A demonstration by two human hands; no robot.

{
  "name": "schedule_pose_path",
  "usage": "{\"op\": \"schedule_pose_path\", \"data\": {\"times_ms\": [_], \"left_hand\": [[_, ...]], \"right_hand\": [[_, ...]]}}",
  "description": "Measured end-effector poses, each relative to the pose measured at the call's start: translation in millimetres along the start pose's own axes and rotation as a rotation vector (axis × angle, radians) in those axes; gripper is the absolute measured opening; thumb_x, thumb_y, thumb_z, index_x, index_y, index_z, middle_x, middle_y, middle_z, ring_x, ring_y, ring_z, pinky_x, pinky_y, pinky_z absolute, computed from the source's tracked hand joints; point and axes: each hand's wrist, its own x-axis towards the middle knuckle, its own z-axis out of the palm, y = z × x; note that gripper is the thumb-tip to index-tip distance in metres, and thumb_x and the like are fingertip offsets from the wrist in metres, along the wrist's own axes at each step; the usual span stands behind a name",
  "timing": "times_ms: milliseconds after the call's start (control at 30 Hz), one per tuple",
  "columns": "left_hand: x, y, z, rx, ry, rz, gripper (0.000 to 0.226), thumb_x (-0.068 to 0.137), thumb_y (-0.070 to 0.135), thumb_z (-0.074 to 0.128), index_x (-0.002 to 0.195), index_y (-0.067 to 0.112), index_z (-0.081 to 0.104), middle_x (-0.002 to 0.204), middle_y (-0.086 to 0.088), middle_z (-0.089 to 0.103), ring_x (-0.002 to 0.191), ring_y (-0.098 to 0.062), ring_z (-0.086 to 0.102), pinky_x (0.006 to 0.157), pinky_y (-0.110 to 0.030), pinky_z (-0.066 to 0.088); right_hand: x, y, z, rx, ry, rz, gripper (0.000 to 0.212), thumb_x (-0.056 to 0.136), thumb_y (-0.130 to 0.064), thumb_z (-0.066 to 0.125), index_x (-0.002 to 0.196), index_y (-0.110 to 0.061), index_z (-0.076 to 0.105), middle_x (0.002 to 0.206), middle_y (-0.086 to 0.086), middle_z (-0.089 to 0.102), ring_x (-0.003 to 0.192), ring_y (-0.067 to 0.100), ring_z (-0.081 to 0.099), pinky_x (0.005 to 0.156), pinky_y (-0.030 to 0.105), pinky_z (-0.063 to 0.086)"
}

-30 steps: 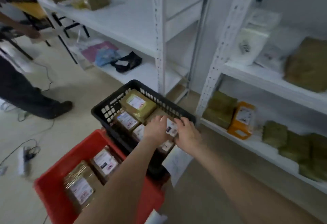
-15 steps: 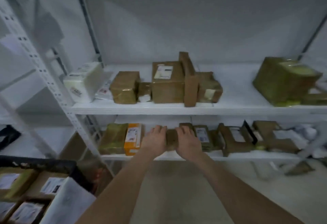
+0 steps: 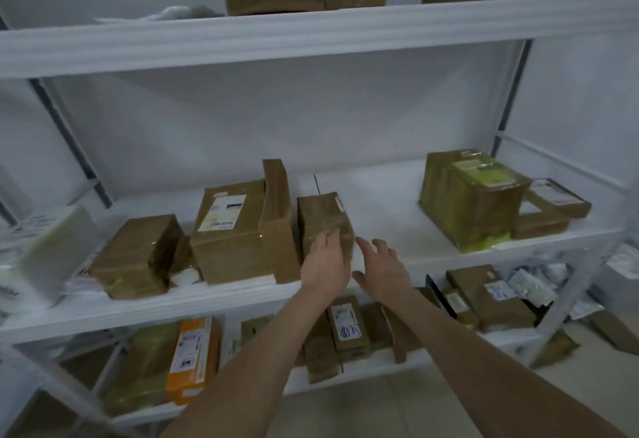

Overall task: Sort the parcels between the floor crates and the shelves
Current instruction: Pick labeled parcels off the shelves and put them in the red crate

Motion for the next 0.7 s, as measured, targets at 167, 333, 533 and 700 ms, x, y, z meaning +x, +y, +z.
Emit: {"op": "schedule_pose_path", "data": {"times_ms": [167, 333, 533, 700], "left_hand": [[80, -5, 11, -0.047, -0.057, -0.254, 0.052, 0.095, 0.019, 0.048, 0.142, 0.005, 0.031, 0.146, -0.018, 0.032, 0.131, -0.032, 0.039, 0.104, -0.040, 0.040], [129, -13, 24, -0.027, -0.190, -0.541, 0.049, 0.094, 0.027, 0.048, 0.137, 0.007, 0.035, 0.144, -0.021, 0.031, 0.125, -0.035, 0.042, 0.101, -0.044, 0.042], [149, -7, 51, -0.228, -0.200, -0.550, 0.050, 0.092, 0.035, 0.048, 0.133, 0.008, 0.037, 0.128, -0.017, 0.053, 0.114, -0.034, 0.054, 0.094, -0.044, 0.048], [147, 9, 59, -0.526, -0.206, -0.682, 0.072, 0.092, 0.041, 0.056, 0.146, 0.005, 0.025, 0.139, -0.017, 0.045, 0.121, -0.031, 0.051, 0.096, -0.036, 0.047]], "right_hand": [[82, 1, 0, 0.450, -0.029, 0.152, 0.058, 0.094, -0.038, 0.054, 0.141, -0.009, 0.035, 0.137, 0.017, 0.045, 0.121, 0.033, 0.048, 0.090, 0.032, 0.040], [123, 16, 5, 0.687, -0.134, 0.195, 0.059, 0.095, -0.042, 0.051, 0.139, -0.003, 0.039, 0.135, 0.017, 0.051, 0.121, 0.030, 0.051, 0.094, 0.028, 0.040], [148, 73, -19, 0.602, -0.144, 0.287, 0.058, 0.096, -0.050, 0.043, 0.134, -0.007, 0.049, 0.131, 0.014, 0.056, 0.116, 0.029, 0.054, 0.102, 0.043, 0.042], [153, 114, -34, 0.650, -0.268, 0.315, 0.061, 0.089, -0.065, 0.043, 0.117, -0.013, 0.056, 0.116, 0.007, 0.062, 0.099, 0.025, 0.060, 0.086, 0.040, 0.051]]}}
